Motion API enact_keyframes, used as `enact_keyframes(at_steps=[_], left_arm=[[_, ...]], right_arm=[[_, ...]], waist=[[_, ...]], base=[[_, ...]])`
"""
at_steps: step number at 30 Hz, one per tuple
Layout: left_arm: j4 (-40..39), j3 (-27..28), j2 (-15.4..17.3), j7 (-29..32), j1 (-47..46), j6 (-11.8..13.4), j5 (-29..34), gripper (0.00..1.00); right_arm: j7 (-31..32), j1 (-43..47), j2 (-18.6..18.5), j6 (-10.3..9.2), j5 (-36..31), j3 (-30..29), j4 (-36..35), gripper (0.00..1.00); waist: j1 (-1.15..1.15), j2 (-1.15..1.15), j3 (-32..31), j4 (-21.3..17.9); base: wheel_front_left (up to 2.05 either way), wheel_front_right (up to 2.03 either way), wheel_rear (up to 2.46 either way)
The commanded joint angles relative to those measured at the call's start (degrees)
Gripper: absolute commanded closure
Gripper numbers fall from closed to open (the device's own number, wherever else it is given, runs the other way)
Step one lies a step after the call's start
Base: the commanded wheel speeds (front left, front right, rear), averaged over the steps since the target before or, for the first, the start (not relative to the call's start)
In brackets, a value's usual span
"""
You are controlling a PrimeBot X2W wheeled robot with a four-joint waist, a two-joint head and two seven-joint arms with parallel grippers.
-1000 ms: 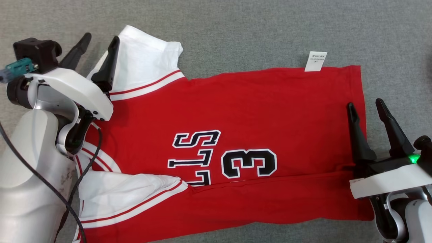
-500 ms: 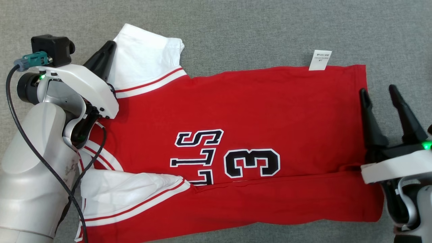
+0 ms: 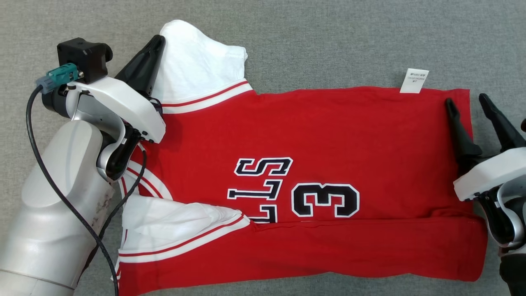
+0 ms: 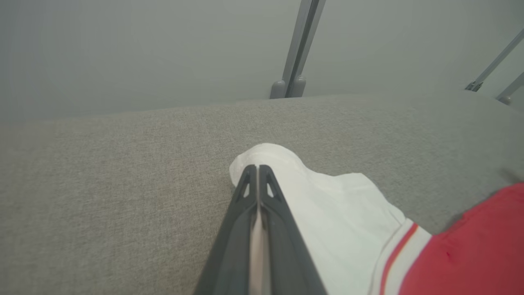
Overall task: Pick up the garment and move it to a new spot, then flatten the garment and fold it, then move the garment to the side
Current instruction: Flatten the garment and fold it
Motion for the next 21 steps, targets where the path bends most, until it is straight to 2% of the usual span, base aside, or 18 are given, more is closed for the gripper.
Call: enact_keyframes(at_steps=[1,2,3,4,5,13,21], left_arm=[[-0.10,-0.27,0.16,-0.63,0.02,-0.07,-0.47,1.00],[-0.14,-0.47,0.21,-0.93,0.22,-0.07,-0.60,1.00],[-0.14,-0.47,0.21,-0.93,0.22,-0.07,-0.60,1.00],[-0.33,-0.58,0.17,-1.53,0.38,-0.07,-0.71,1.00],[-0.54,-0.81,0.45,-2.55,0.66,-0.07,-0.70,1.00],[-3.72,-0.36,1.79,-7.46,1.09,0.38,0.29,1.00],[-10.46,-0.39,3.09,-8.62,3.48,2.08,1.24,1.00]], right_arm=[[0.97,-0.83,-0.52,-0.01,0.95,0.31,0.99,0.00],[1.37,-1.03,-0.85,-0.01,1.58,0.76,1.69,0.11],[1.37,-1.03,-0.85,-0.01,1.58,0.76,1.69,0.11],[1.65,-1.48,-1.34,-0.01,1.93,0.97,2.27,0.30],[2.61,-2.08,-1.57,0.00,3.45,1.97,3.23,1.00],[1.52,-5.01,-3.32,-0.01,7.36,2.37,2.18,1.00],[1.52,-3.96,-4.18,-0.01,9.32,1.13,0.04,1.00]], waist=[[0.00,0.00,-0.26,0.21],[0.00,0.00,-0.40,0.30],[0.00,0.00,-0.40,0.30],[0.00,0.00,-0.52,0.40],[0.00,0.00,-0.76,0.58],[0.00,0.00,-1.82,1.24],[0.00,0.00,-3.45,2.28]], base=[[0.00,0.00,0.00],[0.00,0.00,0.00],[0.00,0.00,0.00],[0.00,0.00,0.00],[0.00,0.00,0.00],[0.00,0.00,0.00],[0.00,0.00,0.00]])
